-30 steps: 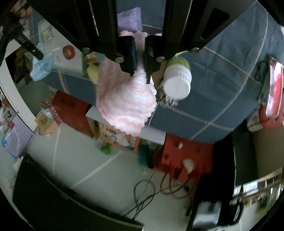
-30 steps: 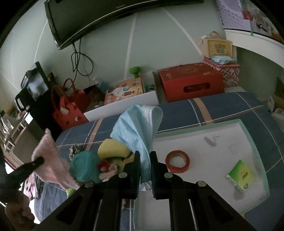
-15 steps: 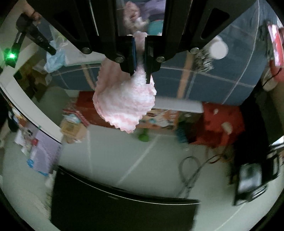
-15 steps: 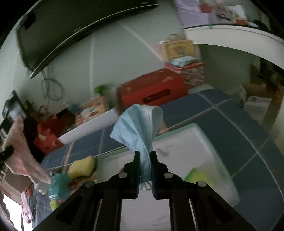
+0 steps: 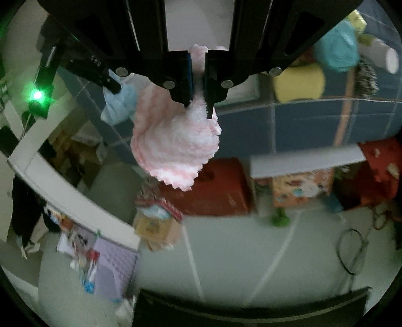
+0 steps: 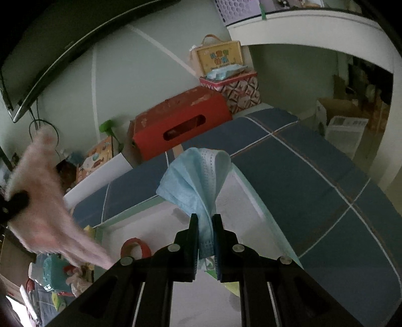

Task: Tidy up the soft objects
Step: 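Lift and carry the mask and pink towel over the white tray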

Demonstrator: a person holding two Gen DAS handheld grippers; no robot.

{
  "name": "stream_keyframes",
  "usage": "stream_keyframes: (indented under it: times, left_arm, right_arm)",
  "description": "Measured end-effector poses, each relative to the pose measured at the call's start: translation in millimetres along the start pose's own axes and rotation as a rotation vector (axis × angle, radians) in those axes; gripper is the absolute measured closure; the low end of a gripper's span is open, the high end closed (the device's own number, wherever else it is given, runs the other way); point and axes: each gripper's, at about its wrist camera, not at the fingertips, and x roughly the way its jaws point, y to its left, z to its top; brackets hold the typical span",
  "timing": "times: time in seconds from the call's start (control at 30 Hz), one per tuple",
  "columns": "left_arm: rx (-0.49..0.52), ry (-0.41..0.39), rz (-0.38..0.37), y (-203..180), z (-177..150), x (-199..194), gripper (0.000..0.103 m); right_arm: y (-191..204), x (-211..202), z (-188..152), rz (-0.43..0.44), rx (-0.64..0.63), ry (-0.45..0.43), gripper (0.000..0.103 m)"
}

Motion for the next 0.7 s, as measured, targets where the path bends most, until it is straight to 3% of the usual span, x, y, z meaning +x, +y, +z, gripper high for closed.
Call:
stream_keyframes:
  times: [0.23,0.33,0.7]
  left_arm:
    - [-0.041,0.201,0.05,6,-41,86,0.096]
    - [-0.064,0.253,0.071,15,-56,103,0.096]
    - [-0.077,0.25,0.069,22,-64,98,0.094]
  right_arm:
    - [-9,26,-8,-0.042,0.04,0.11,0.092]
    - [-11,29,-10,-0.052,0.043,0.132,0.092]
    - [0,28,-9,-0.076,-0.01,0.158,0.089]
